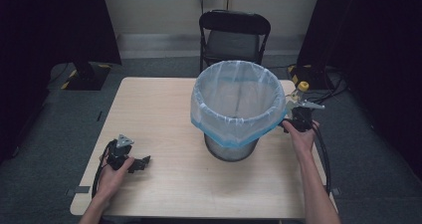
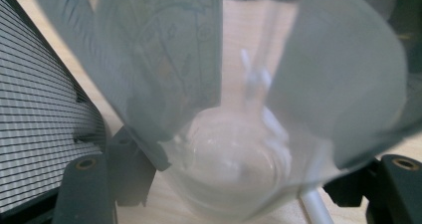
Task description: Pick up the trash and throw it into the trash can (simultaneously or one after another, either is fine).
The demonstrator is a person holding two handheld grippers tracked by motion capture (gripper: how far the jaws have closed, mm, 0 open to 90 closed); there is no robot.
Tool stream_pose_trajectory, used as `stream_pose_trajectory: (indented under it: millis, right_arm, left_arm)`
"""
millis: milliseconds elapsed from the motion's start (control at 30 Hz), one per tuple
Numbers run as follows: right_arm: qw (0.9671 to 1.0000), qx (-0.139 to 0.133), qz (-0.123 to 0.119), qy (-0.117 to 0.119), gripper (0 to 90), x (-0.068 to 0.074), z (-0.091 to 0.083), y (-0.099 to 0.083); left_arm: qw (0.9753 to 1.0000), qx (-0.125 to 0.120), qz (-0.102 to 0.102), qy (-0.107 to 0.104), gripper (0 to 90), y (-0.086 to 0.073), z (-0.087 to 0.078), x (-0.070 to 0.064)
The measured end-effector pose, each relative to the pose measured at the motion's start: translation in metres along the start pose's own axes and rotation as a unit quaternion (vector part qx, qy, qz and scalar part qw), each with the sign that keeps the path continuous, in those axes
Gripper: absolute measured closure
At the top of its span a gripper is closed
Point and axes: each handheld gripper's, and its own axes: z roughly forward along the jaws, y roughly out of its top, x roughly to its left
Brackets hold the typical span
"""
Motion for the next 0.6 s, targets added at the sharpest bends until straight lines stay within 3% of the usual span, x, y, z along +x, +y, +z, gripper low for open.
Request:
stream_pose_trajectory:
  millis: [167, 333, 467, 600]
  right_arm:
    - [0.9995, -0.023, 0.02, 0.007, 28.1, -0.001, -0.012, -0.001]
    - [0.999, -0.035, 0.023, 0.012, 28.1, 0.001, -0.019, -0.003]
    - [0.9993, -0.037, 0.005, 0.003, 28.1, 0.003, -0.025, 0.0]
    - [0.9991, -0.041, 0.007, 0.008, 28.2, 0.003, -0.03, 0.002]
  left_arm:
    - [1.0, 0.0, 0.0, 0.0, 0.3, 0.0, 0.0, 0.0]
    - [1.0, 0.001, 0.001, 0.0, 0.3, 0.0, 0.0, 0.0]
    - [1.0, 0.0, -0.001, 0.0, 0.3, 0.0, 0.0, 0.0]
    - [1.0, 0.001, 0.002, 0.0, 0.2, 0.0, 0.0, 0.0]
